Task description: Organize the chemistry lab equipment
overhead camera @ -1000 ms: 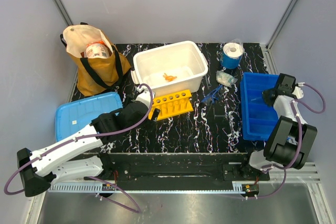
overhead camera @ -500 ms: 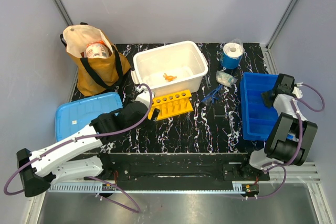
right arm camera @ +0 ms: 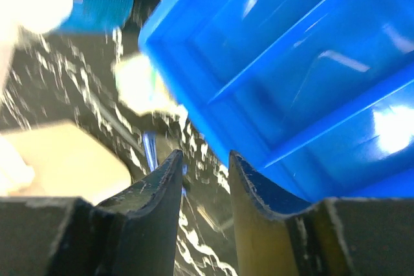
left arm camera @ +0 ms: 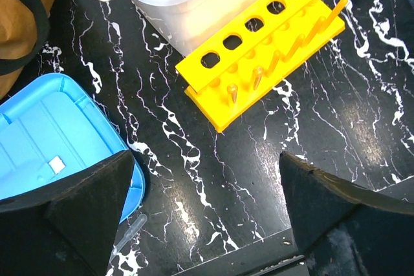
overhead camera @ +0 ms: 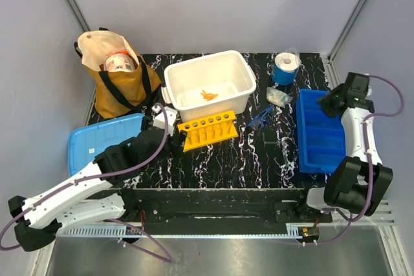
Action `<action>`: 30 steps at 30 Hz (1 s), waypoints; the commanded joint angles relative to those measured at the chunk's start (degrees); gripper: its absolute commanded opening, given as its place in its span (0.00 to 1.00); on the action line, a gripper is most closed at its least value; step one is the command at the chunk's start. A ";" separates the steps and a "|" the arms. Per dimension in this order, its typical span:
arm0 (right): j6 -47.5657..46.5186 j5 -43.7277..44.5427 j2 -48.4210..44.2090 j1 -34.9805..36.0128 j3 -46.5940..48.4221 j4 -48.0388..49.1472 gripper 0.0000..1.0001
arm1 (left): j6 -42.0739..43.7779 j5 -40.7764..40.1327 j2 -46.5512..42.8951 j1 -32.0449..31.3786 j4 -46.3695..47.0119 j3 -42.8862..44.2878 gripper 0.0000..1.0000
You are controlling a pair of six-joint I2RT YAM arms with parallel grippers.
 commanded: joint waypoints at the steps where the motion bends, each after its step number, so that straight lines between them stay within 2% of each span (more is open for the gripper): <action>1: -8.57 -3.93 -2.34 8.08 2.24 -5.63 0.41 | -0.67 -3.51 -4.02 -0.22 2.87 -0.84 0.99; 7: -14.29 -1.28 -2.17 17.22 -0.39 -4.40 0.42 | -1.29 -6.14 -9.21 -0.22 3.66 -1.90 0.99; 11: -14.30 -3.39 -0.42 22.49 -3.64 -2.03 0.42 | -1.11 -6.76 -11.58 -0.22 4.81 -2.60 0.99; 16: -12.90 -1.11 3.27 28.91 -6.10 0.34 0.43 | -0.76 -6.07 -12.55 -0.22 5.68 -3.13 0.99; 23: -11.66 3.81 11.18 35.77 -6.98 1.84 0.42 | -0.67 -5.53 -11.94 -0.22 5.33 -2.87 0.99; 30: -11.49 10.22 16.98 39.65 -6.72 2.46 0.39 | -0.58 -5.80 -12.47 -0.22 5.69 -3.22 0.99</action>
